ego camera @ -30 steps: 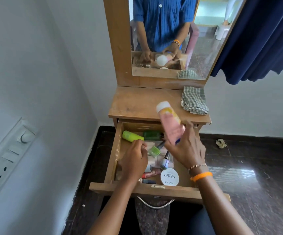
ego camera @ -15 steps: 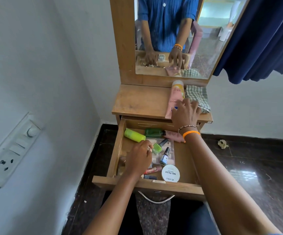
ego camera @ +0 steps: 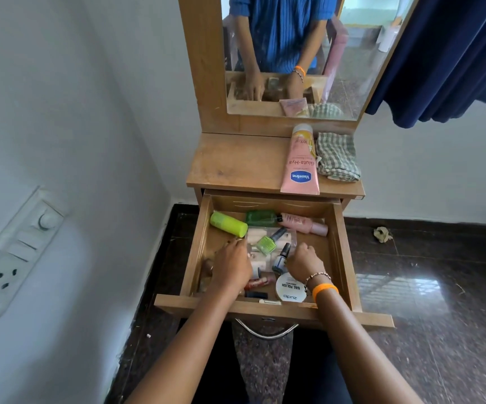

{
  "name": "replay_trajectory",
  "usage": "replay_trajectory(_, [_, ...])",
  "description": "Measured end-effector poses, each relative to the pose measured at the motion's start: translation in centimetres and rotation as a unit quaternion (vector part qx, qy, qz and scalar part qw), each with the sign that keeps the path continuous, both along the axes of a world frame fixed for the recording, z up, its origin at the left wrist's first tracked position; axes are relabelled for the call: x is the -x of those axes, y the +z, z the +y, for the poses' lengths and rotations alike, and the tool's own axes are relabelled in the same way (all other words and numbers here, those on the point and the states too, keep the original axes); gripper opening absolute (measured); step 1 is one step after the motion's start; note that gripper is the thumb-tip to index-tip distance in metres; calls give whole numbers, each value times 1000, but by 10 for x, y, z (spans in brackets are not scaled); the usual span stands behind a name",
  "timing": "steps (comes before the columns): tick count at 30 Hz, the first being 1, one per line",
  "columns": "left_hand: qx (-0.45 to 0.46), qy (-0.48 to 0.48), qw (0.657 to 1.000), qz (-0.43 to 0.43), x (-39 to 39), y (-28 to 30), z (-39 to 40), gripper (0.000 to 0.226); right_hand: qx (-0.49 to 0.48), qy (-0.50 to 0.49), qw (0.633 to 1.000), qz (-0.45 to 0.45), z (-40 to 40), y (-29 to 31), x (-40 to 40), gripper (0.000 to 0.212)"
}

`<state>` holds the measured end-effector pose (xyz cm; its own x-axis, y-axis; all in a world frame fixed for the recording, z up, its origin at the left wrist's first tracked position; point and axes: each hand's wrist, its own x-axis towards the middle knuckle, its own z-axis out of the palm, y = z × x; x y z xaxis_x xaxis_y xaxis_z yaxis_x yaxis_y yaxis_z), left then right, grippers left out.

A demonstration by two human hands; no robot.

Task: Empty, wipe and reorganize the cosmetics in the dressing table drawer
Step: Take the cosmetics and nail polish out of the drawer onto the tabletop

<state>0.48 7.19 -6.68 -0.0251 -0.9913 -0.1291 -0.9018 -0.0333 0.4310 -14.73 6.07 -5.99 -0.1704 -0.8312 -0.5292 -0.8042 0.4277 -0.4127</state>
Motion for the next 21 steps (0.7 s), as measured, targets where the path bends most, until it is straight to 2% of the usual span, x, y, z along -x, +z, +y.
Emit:
replay_trajectory(2, [8,-5,1000,-22,2,1,0,44,11,-16,1000,-1,-3,0,-1,42])
replay_trajectory(6, [71,-30,997,-1,18,4,-11,37,151,-50,987,19,-4,3,-6,50])
replay_trajectory(11, [51,-57,997,11,35,-2,-29,33,88,-34,995,-16,-9,3,-14,47])
replay_trajectory(15, [43,-66,997,10,36,-8,-30,36,116,-82,989,-45,-10,3,-7,25])
replay_trajectory(19, [41,-74,996,22,34,-10,-27,48,230,-188,952,-74,-7,10,6,22])
replay_trajectory(21, [37,-64,997,34,33,-10,-24,48,286,-185,939,-52,-8,11,12,19])
